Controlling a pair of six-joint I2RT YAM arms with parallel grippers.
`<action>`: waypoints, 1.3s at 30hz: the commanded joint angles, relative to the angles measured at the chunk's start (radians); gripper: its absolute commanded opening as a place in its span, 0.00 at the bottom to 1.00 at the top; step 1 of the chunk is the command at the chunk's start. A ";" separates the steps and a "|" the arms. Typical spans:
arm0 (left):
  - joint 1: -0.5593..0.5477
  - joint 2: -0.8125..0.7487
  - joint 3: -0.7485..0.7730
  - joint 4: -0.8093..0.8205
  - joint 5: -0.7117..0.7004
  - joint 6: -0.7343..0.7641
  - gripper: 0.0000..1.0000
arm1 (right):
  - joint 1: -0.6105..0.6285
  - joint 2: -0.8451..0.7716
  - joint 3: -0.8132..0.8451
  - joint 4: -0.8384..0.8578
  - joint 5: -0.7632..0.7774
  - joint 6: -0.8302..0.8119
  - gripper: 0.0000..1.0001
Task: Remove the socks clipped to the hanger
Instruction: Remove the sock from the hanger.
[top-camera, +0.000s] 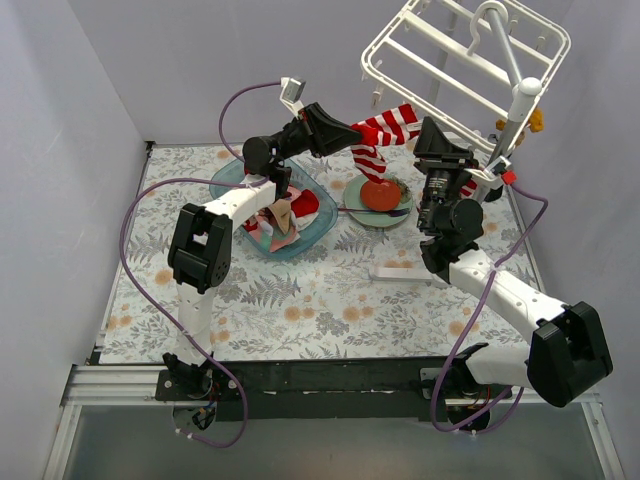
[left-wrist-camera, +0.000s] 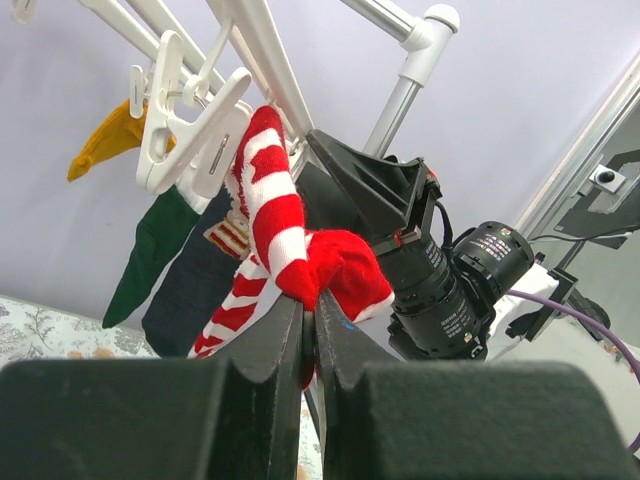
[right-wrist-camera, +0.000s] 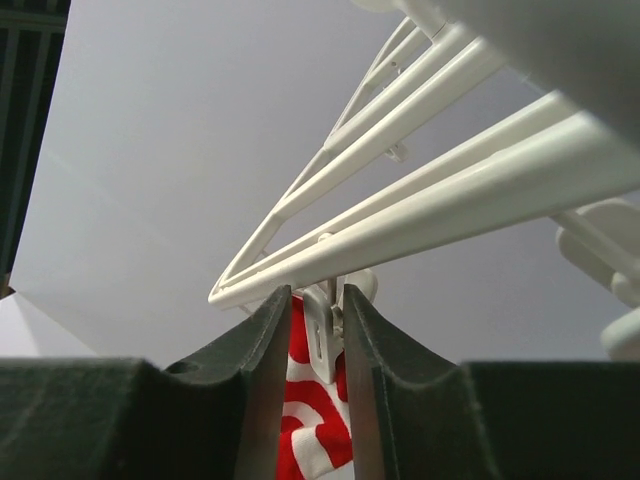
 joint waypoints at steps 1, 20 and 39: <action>0.010 -0.047 -0.006 0.260 -0.014 -0.853 0.00 | 0.002 -0.024 -0.004 0.032 -0.033 -0.008 0.31; 0.030 -0.058 -0.055 0.280 -0.011 -0.851 0.00 | 0.002 -0.048 -0.001 -0.022 -0.044 -0.011 0.01; 0.139 -0.134 -0.228 0.245 -0.004 -0.767 0.00 | 0.002 -0.062 -0.001 -0.052 -0.027 -0.016 0.01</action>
